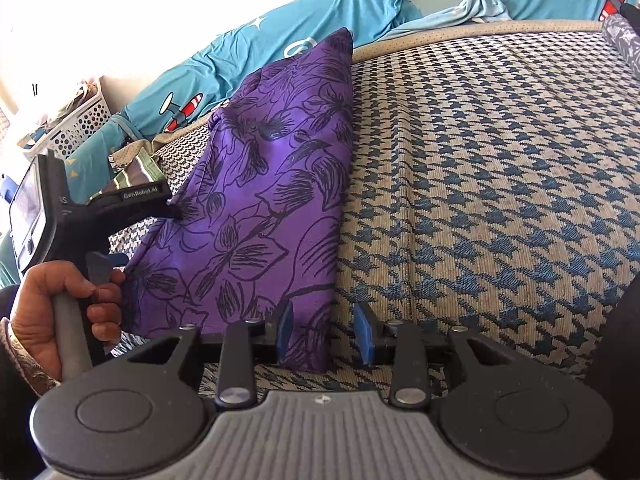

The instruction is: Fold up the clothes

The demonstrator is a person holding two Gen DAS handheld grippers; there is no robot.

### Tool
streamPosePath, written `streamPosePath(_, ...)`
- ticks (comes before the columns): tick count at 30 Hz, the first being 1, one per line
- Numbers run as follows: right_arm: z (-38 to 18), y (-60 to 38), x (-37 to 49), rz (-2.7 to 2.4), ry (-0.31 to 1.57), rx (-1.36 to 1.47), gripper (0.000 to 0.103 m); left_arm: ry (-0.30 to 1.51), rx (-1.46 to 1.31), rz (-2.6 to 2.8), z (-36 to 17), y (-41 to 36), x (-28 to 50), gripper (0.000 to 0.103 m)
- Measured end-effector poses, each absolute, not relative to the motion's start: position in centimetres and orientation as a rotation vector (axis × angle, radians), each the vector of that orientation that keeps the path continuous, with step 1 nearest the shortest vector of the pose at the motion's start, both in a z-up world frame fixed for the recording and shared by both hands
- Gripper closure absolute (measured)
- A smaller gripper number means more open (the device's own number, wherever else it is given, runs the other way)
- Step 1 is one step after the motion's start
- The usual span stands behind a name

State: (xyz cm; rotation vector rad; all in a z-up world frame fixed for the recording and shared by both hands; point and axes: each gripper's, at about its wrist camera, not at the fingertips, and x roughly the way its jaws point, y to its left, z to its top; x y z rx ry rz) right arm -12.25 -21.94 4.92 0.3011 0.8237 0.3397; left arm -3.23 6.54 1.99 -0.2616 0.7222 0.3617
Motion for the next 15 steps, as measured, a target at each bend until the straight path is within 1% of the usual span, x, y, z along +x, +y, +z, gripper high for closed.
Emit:
streamPosePath(4,4.8,-21.7,-12.1,0.345,0.830,0.301,0.070,0.688,-0.223,0.324,2.6,5.5,-1.8,0.000)
streamPosePath(15,4.5,-21.7,-12.1,0.343,0.832,0.299,0.069,0.674,-0.179,0.316,2.3,5.3,3.2,0.000)
